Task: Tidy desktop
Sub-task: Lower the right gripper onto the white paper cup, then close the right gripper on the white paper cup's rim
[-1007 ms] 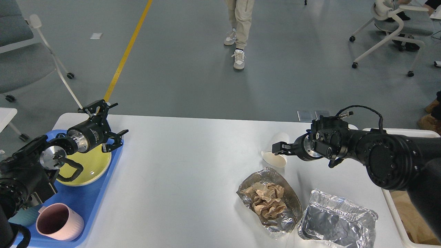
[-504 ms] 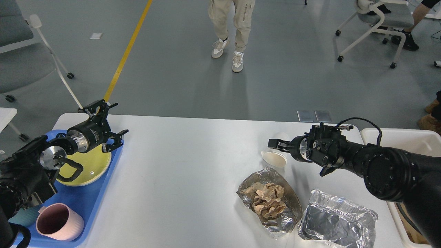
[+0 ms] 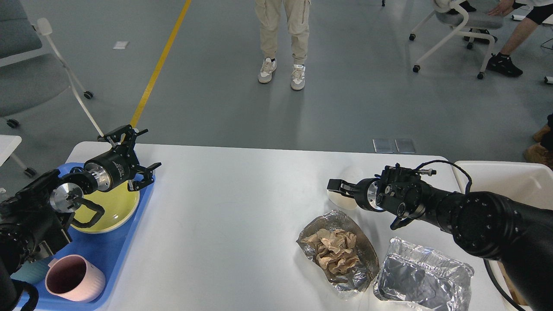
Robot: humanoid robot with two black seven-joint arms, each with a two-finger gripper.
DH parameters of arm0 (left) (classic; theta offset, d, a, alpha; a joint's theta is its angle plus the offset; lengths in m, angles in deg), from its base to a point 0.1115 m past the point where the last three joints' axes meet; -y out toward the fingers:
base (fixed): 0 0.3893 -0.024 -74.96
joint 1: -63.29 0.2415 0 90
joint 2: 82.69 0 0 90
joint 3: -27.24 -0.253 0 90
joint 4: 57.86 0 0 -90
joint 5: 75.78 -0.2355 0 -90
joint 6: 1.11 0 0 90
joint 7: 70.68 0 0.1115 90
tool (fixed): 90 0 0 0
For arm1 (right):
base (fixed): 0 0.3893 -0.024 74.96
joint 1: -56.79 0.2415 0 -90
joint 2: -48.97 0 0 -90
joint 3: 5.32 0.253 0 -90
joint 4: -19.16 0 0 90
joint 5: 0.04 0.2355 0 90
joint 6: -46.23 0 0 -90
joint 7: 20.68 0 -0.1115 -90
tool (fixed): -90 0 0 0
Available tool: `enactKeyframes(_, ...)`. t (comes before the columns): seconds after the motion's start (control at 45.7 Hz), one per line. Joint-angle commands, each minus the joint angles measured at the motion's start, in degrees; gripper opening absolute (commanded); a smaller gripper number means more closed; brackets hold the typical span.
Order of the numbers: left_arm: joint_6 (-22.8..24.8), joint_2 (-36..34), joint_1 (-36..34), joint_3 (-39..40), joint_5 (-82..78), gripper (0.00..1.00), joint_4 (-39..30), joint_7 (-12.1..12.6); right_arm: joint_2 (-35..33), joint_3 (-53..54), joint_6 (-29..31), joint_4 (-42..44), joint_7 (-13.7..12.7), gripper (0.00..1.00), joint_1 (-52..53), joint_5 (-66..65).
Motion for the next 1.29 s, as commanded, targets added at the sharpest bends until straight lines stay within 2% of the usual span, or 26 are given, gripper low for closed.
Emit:
enactKeyframes(0.0,0.00,0.00,0.00,0.00,-0.01,0.96,0.00,-0.01,0.34,0.37,0.01,-0.02,0.08,0.94,-0.02,-0.02)
enactKeyframes(0.416,0.00,0.00,0.00,0.00,-0.01,0.96,0.00,-0.01,0.17,0.37,0.27,-0.02,0.08,0.69,-0.02,-0.02)
enactKeyframes(0.525,0.00,0.00,0.00,0.00,-0.01,0.96,0.00,-0.01,0.17,0.37,1.06,-0.10,-0.01,0.52,0.06,-0.02)
enactKeyframes(0.744,0.00,0.00,0.00,0.00,-0.01,0.96,0.00,-0.01,0.25,0.20,1.41,-0.37,0.08,0.27,0.15,-0.19)
enactKeyframes(0.985,0.00,0.00,0.00,0.00,-0.01,0.96,0.00,-0.01,0.08,0.20,4.66,-0.37,-0.01,0.00,0.24,-0.19)
enactKeyframes(1.27,0.00,0.00,0.00,0.00,-0.01,0.96,0.00,-0.01,-0.01,0.20,6.42,-0.37,-0.01,0.00,0.41,-0.02)
